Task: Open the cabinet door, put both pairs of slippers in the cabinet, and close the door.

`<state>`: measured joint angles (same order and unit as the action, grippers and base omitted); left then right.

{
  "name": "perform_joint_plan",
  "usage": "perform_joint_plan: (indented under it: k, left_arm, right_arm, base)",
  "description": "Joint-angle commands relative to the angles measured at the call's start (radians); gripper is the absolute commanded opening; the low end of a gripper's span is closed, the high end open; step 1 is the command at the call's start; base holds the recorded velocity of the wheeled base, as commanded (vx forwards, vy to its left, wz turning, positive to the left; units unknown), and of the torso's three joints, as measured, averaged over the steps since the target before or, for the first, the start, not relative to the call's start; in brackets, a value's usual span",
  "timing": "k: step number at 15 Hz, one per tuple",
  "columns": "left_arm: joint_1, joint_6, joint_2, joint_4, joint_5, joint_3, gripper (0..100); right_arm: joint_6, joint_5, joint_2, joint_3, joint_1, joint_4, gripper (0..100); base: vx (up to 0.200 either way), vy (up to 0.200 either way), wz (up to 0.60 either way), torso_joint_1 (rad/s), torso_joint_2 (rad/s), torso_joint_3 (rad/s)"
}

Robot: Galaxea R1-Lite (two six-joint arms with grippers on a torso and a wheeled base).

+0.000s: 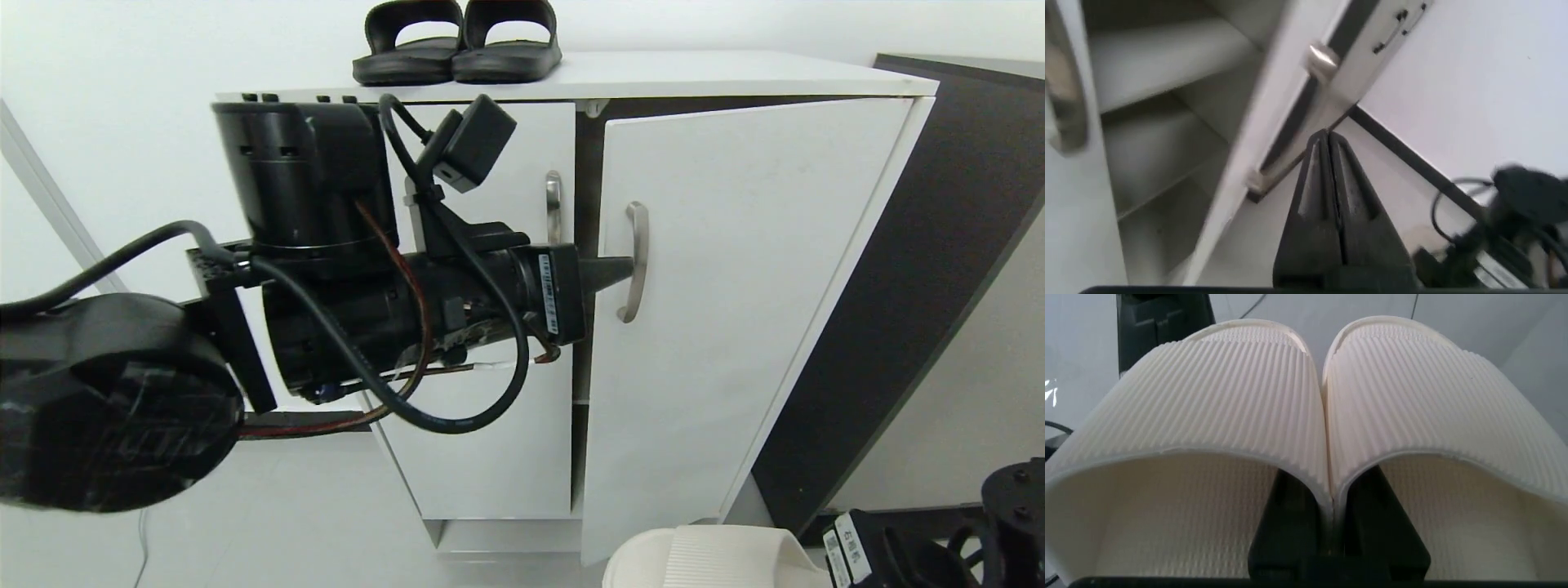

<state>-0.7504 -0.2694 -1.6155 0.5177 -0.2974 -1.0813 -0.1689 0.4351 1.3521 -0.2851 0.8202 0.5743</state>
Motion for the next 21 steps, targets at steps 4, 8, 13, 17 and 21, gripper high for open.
perform_joint_plan:
  k: [4, 8, 13, 17, 21]
  left_arm:
    - [0.042, -0.008, 0.059, 0.018, -0.005, 0.054, 0]
    - [0.108, -0.010, -0.021, 0.067, -0.008, 0.024, 0]
    - [0.114, -0.064, -0.121, 0.096, -0.005, -0.081, 0]
    - [0.112, -0.062, -0.144, 0.097, -0.012, -0.106, 0]
    - [0.112, -0.083, -0.162, 0.097, -0.011, -0.135, 0]
  right_arm:
    - [-0.014, 0.001, -0.002, 0.011, 0.004, 0.001, 0]
    - [-0.040, 0.001, -0.002, 0.018, 0.004, 0.001, 0]
    - [-0.058, 0.001, -0.001, 0.024, 0.002, -0.001, 0]
    - [-0.063, -0.004, 0.001, 0.024, 0.007, -0.004, 0]
    - [-0.063, -0.006, 0.002, 0.024, 0.020, -0.005, 0]
  base:
    - [0.000, 0.000, 0.00, 0.000, 0.00, 0.000]
    - [0.000, 0.000, 0.00, 0.000, 0.00, 0.000]
    - [0.000, 0.000, 0.00, 0.000, 0.00, 0.000]
    - [0.000, 0.000, 0.00, 0.000, 0.00, 0.000]
    - [0.000, 0.000, 0.00, 0.000, 0.00, 0.000]
